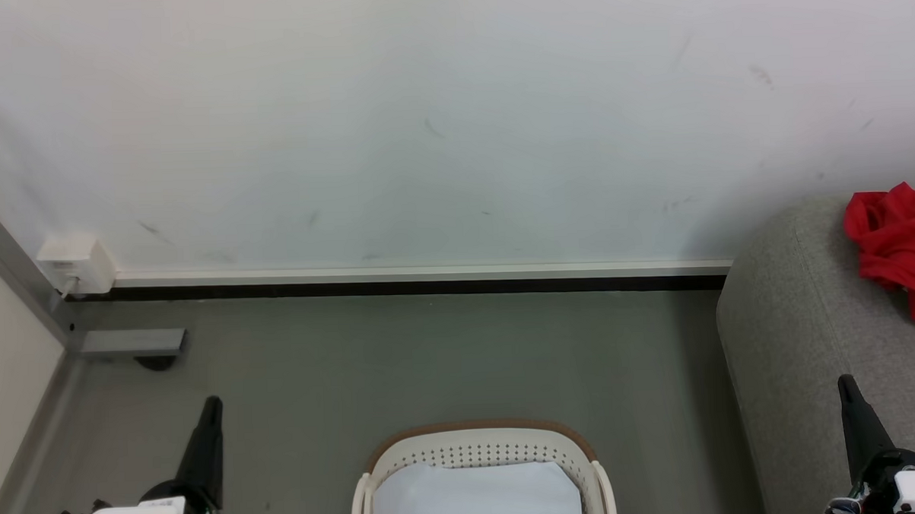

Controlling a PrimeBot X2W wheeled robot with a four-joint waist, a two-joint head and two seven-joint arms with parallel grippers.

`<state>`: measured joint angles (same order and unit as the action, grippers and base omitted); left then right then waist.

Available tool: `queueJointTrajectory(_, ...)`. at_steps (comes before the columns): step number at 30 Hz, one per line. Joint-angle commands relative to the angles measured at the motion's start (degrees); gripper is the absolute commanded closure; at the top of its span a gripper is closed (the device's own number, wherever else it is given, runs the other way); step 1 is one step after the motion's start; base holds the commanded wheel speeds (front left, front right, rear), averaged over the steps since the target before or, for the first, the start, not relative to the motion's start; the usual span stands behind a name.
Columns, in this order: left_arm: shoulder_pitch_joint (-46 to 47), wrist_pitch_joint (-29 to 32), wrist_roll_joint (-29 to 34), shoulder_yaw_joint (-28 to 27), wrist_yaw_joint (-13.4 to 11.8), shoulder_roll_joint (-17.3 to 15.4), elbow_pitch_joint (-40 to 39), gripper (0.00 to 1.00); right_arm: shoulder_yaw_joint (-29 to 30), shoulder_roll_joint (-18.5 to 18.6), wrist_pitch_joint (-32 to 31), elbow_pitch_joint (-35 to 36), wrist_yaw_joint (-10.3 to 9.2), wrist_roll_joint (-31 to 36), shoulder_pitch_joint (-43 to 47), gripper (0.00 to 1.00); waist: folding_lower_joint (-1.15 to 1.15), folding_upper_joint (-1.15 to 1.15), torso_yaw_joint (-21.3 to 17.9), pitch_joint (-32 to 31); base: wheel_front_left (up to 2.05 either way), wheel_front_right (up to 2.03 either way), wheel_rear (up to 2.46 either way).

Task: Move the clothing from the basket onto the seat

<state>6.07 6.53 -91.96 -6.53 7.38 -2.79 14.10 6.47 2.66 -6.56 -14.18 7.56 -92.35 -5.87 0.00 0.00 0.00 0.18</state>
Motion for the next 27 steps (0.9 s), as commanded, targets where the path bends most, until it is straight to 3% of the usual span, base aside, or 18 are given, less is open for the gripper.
queueJointTrajectory(1,0.5,0.2,-0.8,-0.1,0.3,-0.1,0.0,1.00,0.2,0.4,-0.1,0.3,-0.14,-0.1,-0.7,1.00,0.00,0.00,0.0,0.0,0.00,0.00,0.00)
queueJointTrajectory(27,0.5,0.2,-0.8,-0.1,0.3,-0.1,0.0,1.00,0.2,0.4,-0.1,0.3,-0.14,-0.1,-0.7,1.00,0.00,0.00,0.0,0.0,0.00,0.00,0.00)
